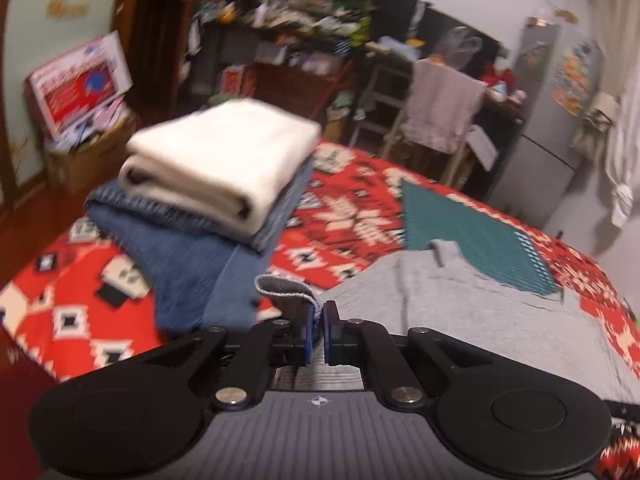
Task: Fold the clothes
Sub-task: 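Grasp the sleeve with the left tool and fold it over the shirt body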
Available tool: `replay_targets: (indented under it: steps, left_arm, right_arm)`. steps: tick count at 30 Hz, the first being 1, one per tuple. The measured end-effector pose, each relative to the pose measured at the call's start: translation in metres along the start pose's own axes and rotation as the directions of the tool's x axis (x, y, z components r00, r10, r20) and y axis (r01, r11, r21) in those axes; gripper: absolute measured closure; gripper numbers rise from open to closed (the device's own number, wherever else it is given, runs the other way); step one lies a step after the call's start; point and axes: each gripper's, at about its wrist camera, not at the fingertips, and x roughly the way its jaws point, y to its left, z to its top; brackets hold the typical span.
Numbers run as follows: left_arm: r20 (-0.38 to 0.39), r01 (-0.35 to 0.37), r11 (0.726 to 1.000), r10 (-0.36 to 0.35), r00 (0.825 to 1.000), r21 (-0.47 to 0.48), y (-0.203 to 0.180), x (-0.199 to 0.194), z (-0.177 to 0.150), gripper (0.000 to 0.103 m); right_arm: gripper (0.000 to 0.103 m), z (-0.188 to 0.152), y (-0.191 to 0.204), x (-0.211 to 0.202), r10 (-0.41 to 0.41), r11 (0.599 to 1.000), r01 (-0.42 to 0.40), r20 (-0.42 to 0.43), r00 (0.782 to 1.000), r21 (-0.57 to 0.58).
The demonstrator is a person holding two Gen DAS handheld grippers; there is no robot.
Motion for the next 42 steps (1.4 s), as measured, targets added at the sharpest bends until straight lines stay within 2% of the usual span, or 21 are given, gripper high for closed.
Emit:
replay_targets:
  steps: [8, 14, 22, 28, 31, 37, 42]
  left_arm:
    - [0.011, 0.144, 0.985, -0.146, 0.989, 0.094, -0.050, -0.007, 0.015, 0.099]
    - [-0.014, 0.302, 0.951, -0.302, 0.953, 0.064, -0.089, 0.001, 0.021, 0.099]
    - [-0.043, 0.429, 0.898, -0.427, 0.903, 0.094, -0.142, 0.012, 0.015, 0.099]
    - [-0.089, 0.485, 0.866, -0.478, 0.874, 0.123, -0.172, 0.023, 0.006, 0.099]
    - [-0.125, 0.499, 0.857, -0.486, 0.865, 0.125, -0.182, 0.036, 0.001, 0.099]
    - [-0.190, 0.507, 0.854, -0.482, 0.855, 0.114, -0.195, 0.062, -0.011, 0.099]
    - [-0.242, 0.525, 0.847, -0.495, 0.835, 0.079, -0.197, 0.078, -0.020, 0.097]
  right_arm:
    - [0.091, 0.001, -0.003, -0.003, 0.002, 1.000, -0.003, 0.011, 1.000, 0.008]
    - [0.091, 0.001, -0.008, -0.007, -0.005, 1.000, 0.005, 0.019, 1.000, 0.021]
    - [0.091, -0.001, -0.017, -0.012, -0.021, 0.999, 0.020, 0.027, 0.999, 0.047]
    - [0.091, -0.002, -0.020, -0.012, -0.026, 0.998, 0.024, 0.026, 0.999, 0.060]
    - [0.091, -0.003, -0.020, -0.012, -0.027, 0.998, 0.026, 0.025, 0.999, 0.064]
    - [0.091, -0.003, -0.018, -0.012, -0.030, 0.997, 0.028, 0.025, 0.999, 0.068]
    - [0.091, -0.005, -0.017, -0.011, -0.032, 0.997, 0.031, 0.018, 0.999, 0.068]
